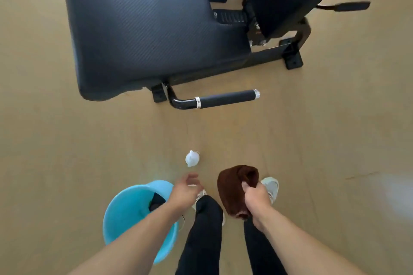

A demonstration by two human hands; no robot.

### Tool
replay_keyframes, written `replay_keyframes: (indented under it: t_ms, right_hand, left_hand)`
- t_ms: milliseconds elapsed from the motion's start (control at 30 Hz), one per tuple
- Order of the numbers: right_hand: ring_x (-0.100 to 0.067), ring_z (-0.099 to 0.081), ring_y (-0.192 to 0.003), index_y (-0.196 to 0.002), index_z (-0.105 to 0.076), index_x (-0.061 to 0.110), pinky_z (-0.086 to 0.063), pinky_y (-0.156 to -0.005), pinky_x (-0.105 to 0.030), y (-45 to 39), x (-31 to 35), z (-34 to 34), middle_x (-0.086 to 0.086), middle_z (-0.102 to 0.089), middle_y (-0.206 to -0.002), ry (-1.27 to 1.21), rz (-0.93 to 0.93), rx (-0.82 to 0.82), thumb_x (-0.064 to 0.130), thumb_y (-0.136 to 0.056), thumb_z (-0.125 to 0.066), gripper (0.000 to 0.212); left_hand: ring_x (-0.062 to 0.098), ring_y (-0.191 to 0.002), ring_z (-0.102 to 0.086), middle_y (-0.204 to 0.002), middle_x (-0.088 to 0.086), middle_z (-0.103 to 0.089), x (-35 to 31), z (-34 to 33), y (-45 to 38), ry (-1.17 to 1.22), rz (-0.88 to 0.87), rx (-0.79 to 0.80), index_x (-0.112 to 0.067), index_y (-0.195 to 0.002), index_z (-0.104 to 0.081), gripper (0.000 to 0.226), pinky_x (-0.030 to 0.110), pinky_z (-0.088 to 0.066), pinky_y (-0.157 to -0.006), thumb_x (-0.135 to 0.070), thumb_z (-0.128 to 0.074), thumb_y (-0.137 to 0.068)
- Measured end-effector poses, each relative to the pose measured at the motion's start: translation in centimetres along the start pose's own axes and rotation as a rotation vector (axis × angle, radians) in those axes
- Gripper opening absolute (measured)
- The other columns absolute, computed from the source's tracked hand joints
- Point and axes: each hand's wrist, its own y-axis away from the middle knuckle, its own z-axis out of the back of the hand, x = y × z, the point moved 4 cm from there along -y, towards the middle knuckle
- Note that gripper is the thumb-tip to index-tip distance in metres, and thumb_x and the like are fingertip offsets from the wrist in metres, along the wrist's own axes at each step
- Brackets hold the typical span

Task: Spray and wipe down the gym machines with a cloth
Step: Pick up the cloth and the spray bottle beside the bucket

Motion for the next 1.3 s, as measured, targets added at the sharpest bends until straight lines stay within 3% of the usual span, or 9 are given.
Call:
replay_keyframes:
  t_ms: [133, 233, 367, 533, 667, 833, 933, 1100, 1300]
  right_hand:
    - [-0.035, -0.071, -0.104, -0.131, -0.060, 0.016, -0.059, -0.095, -0.054, -6.5, -4.0, -2.2, -0.009, -0.072, -0.118, -0.104, -0.068, 0.090, 0.032, -0.094, -0.073, 0.042]
    - [-0.035, -0.075, -0.094, -0.118, -0.065, 0.018, -0.063, -0.083, -0.056, -10.7, -5.8, -3.3, -0.010, -0.077, -0.106, -0.136, -0.090, 0.116, 0.021, -0.058, -0.088, 0.065]
    - [-0.033, -0.074, -0.088, -0.106, -0.066, 0.017, -0.064, -0.076, -0.049, -14.3, -7.4, -3.6, -0.009, -0.077, -0.096, -0.031, -0.100, 0.122, -0.005, -0.073, -0.072, 0.040]
    - [-0.030, -0.069, -0.083, -0.102, -0.066, 0.011, -0.054, -0.066, -0.035, -16.8, -10.0, -2.7, -0.010, -0.073, -0.092, 0.043, -0.099, 0.025, -0.006, -0.077, -0.069, 0.031]
    - [-0.026, -0.067, -0.083, -0.105, -0.070, 0.007, -0.052, -0.070, -0.035, -14.7, -10.4, 0.2, -0.009, -0.073, -0.091, 0.012, -0.116, 0.010, -0.006, -0.076, -0.067, 0.032]
    - [-0.029, -0.069, -0.088, -0.115, -0.066, 0.019, -0.058, -0.084, -0.043, -6.3, -4.0, 5.6, -0.007, -0.074, -0.096, -0.092, -0.029, 0.008, 0.009, -0.081, -0.066, 0.035]
    - [-0.032, -0.071, -0.090, -0.106, -0.064, 0.021, -0.059, -0.090, -0.052, -2.2, 0.8, 8.5, -0.009, -0.074, -0.094, -0.138, 0.065, 0.029, 0.030, -0.063, -0.067, 0.043]
    - [-0.018, -0.076, -0.083, -0.104, -0.067, 0.021, -0.061, -0.082, -0.040, 9.9, 11.6, 16.6, -0.001, -0.078, -0.089, -0.123, 0.326, 0.147, 0.053, -0.053, -0.085, 0.063]
    - [-0.018, -0.074, -0.087, -0.115, -0.064, 0.017, -0.055, -0.066, -0.024, 19.7, 20.9, 24.3, -0.007, -0.077, -0.102, -0.065, 0.546, 0.289, 0.033, -0.094, -0.077, 0.030]
  left_hand:
    - [0.029, -0.121, -0.059, -0.135, 0.007, -0.060, 2.6, -1.8, -9.5, 0.015, 0.152, -0.117, -0.011, -0.144, -0.049, 0.058, 0.040, -0.047, -0.105, -0.017, -0.072, -0.092]
    - [0.029, -0.105, -0.060, -0.112, 0.002, -0.057, 4.2, -3.7, -15.7, 0.041, 0.190, -0.160, -0.010, -0.147, -0.045, 0.058, 0.036, -0.048, -0.093, -0.012, -0.069, -0.094]
    - [0.028, -0.098, -0.057, -0.123, 0.010, -0.060, 6.9, -5.7, -22.6, 0.048, 0.172, -0.211, -0.010, -0.143, -0.046, 0.052, 0.035, -0.047, -0.085, -0.012, -0.066, -0.095]
    - [0.030, -0.090, -0.061, -0.111, 0.011, -0.065, 8.2, -6.5, -26.4, 0.071, 0.092, -0.259, -0.021, -0.124, -0.064, 0.028, 0.044, -0.053, -0.086, -0.011, -0.050, -0.102]
    - [0.019, -0.068, -0.057, -0.078, 0.001, -0.061, 4.6, -7.8, -19.6, -0.094, -0.076, -0.157, -0.041, -0.084, -0.057, 0.023, 0.032, -0.048, -0.065, -0.029, -0.053, -0.103]
    - [0.008, -0.073, -0.059, -0.077, -0.012, -0.063, -3.4, -8.6, -4.5, -0.136, -0.248, -0.082, -0.052, -0.085, -0.053, 0.019, 0.022, -0.045, -0.067, -0.043, -0.058, -0.101]
    - [0.003, -0.063, -0.048, -0.066, -0.015, -0.056, -7.6, -9.0, 3.1, -0.122, -0.399, -0.022, -0.039, -0.087, -0.067, 0.013, 0.025, -0.039, -0.064, -0.042, -0.062, -0.099]
    - [0.000, -0.060, -0.044, -0.064, -0.019, -0.053, -18.6, -8.9, 16.3, -0.151, -0.619, 0.000, -0.045, -0.095, -0.068, 0.005, 0.022, -0.038, -0.062, -0.041, -0.068, -0.093]
    - [0.003, -0.058, -0.046, -0.063, -0.024, -0.055, -28.4, -8.1, 25.3, -0.205, -0.794, -0.100, -0.038, -0.096, -0.065, 0.011, 0.024, -0.041, -0.062, -0.030, -0.070, -0.090]
